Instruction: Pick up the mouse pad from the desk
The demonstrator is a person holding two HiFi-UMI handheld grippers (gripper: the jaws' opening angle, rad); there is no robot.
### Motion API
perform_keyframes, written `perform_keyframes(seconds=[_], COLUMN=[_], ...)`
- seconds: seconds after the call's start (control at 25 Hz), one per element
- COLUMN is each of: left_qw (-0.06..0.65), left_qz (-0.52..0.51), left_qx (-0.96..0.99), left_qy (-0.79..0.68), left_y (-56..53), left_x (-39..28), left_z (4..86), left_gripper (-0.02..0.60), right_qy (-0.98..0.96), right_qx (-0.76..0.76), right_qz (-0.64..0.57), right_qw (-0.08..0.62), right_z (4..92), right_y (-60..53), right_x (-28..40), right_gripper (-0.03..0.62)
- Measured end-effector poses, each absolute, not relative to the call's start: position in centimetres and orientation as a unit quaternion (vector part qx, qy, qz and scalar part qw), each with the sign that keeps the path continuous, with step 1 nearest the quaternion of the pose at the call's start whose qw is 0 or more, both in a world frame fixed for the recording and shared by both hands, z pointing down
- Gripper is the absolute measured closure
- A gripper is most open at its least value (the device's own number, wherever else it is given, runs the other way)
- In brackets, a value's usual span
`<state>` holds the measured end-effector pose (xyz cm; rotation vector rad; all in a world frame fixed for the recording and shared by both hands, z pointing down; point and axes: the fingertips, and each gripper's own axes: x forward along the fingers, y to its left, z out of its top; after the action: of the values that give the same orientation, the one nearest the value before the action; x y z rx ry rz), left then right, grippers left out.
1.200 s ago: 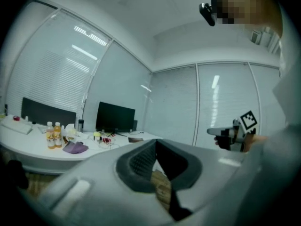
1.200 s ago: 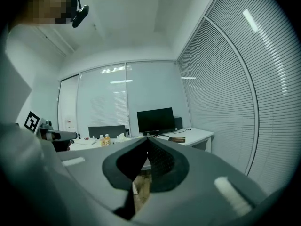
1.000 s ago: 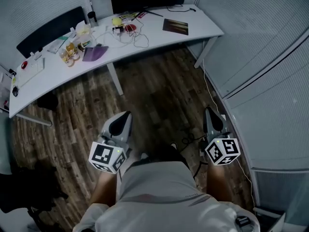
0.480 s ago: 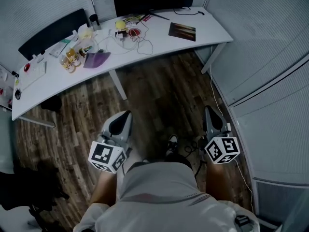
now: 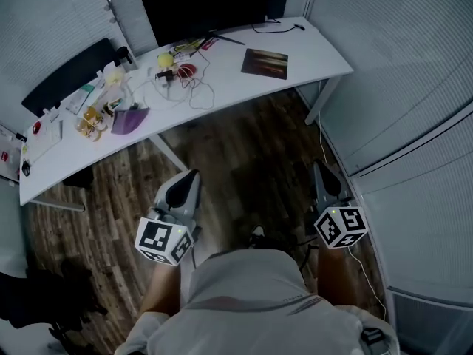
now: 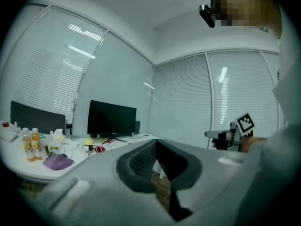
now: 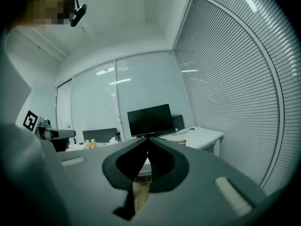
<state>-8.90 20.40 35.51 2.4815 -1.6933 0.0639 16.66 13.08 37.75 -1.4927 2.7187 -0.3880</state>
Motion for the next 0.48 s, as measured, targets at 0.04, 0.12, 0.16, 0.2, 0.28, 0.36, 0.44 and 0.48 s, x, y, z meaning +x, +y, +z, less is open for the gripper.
perform_keyframes(seconds=[0.04, 0.12, 0.16, 0.2, 0.28, 0.36, 0.44, 0.48], left_qw=[0.068, 0.066, 0.067, 0.067, 0.071, 0.073, 0.076, 0.077], left_qz=[0.022, 0.023, 0.023, 0.023, 0.024, 0.03, 0.039, 0.041], left_qx=[0.823, 0.821, 0.821, 0.82, 0.822, 0.825, 0.828, 0.828], left_qy=[-0.564, -0.566, -0.567, -0.567, -0.565, -0.559, -0.555, -0.554], left_y=[19.2, 17.0, 16.0, 15.0, 13.1, 11.5, 9.7, 8.9], left_x=[-8.1, -6.5, -5.8, -5.1, -3.6, -2.2, -1.3, -1.0], left_z=[35.4, 35.3, 35.3, 35.4, 35.7, 36.2, 36.8, 37.0], left_gripper=[0.58, 0.58, 0.58, 0.58, 0.58, 0.58, 0.58, 0.58], right_qy=[0.87, 0.871, 0.872, 0.872, 0.87, 0.868, 0.866, 0.864], right_qx=[-0.477, -0.475, -0.475, -0.474, -0.476, -0.479, -0.482, -0.484], right_qz=[-0.124, -0.124, -0.123, -0.123, -0.126, -0.131, -0.135, -0.138], right_qw=[0.009, 0.009, 0.008, 0.007, 0.006, 0.008, 0.008, 0.008], right_z=[37.7, 37.6, 37.6, 37.7, 38.2, 38.7, 39.3, 39.5], right_y=[11.9, 9.7, 8.6, 7.5, 5.6, 3.9, 2.3, 1.5], right_x=[17.5, 19.1, 19.8, 20.5, 21.9, 23.0, 23.9, 24.3], right_gripper=[0.586, 0.586, 0.586, 0.586, 0.586, 0.586, 0.586, 0.586])
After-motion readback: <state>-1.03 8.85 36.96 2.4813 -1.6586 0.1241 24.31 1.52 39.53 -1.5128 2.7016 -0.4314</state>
